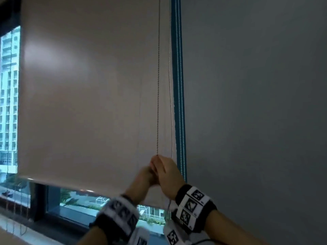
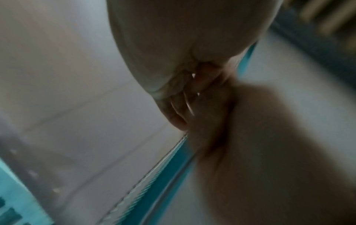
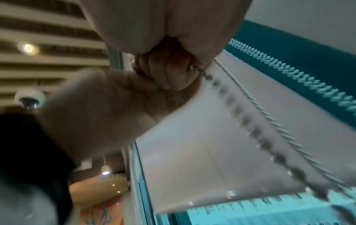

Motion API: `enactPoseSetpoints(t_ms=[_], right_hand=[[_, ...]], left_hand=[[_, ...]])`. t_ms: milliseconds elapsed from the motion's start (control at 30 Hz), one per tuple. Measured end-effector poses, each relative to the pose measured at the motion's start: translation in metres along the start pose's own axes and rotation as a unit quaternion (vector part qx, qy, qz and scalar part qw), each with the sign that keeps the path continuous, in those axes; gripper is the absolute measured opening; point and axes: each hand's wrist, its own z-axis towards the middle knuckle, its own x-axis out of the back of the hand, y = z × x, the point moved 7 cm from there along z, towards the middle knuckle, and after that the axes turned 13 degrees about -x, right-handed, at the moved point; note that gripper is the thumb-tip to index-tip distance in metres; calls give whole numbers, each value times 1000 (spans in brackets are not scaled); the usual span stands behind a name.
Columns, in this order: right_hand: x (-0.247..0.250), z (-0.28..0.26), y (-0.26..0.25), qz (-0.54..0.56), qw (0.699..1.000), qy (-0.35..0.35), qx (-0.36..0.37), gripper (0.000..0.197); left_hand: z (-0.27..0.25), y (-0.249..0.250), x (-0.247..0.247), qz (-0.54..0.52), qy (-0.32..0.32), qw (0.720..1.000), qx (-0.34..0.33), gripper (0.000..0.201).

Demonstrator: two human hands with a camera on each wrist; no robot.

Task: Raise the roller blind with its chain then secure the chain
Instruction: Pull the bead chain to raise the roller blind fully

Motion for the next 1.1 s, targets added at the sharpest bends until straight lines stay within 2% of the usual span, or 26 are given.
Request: enactPoseSetpoints(t_ms=[67,133,233,333,400,500,567,600,667,700,767,833,900,967,1033,1100], right_hand=[[-3,-8,18,-21,999,-21,-26,41],[-4,-21,34,-37,998,-32,-43,39],[-10,-37,45,-55,997,-46,-36,37],[-23,-40,44,-10,985,-146,-89,33],[-19,-31,26,69,974,-177,-121,17],[23,8,-22,257,952,-104,-130,31],[47,33,-61,314,942,-59,-99,22],[53,40,-74,301,949,-41,-84,20],[55,42,-95,200,980,7,-13,32],[50,37,-96,144,989,25,13,35],[43,25,-87,84,995,37,36,36],[37,12,-69,38,997,47,39,35],[24,-5,-47,-9,1000,19,23,35],[7,-33,-18,-36,999,-29,-9,36],[-3,-53,5,-21,993,-102,-57,41],[-3,-52,14,19,977,-171,-123,29]], left_hand=[[29,36,11,-65,28,997,-44,33],[48,63,12,-104,41,992,-52,36],[61,88,8,-105,76,989,-77,29],[57,89,-2,-64,101,986,-119,34],[46,77,-7,-24,97,987,-123,35],[25,44,-12,39,89,987,-125,39],[7,17,-21,45,41,994,-90,34],[-3,6,-25,40,17,997,-64,31],[-7,3,-23,72,-35,996,-38,31],[-2,5,-17,84,-41,995,-28,27],[12,25,1,28,-2,999,-35,18],[31,62,16,-53,55,994,-78,23],[53,102,21,-120,87,983,-108,26],[67,126,16,-152,102,979,-91,24],[71,134,14,-99,123,981,-112,23],[63,122,10,-40,131,981,-138,29]])
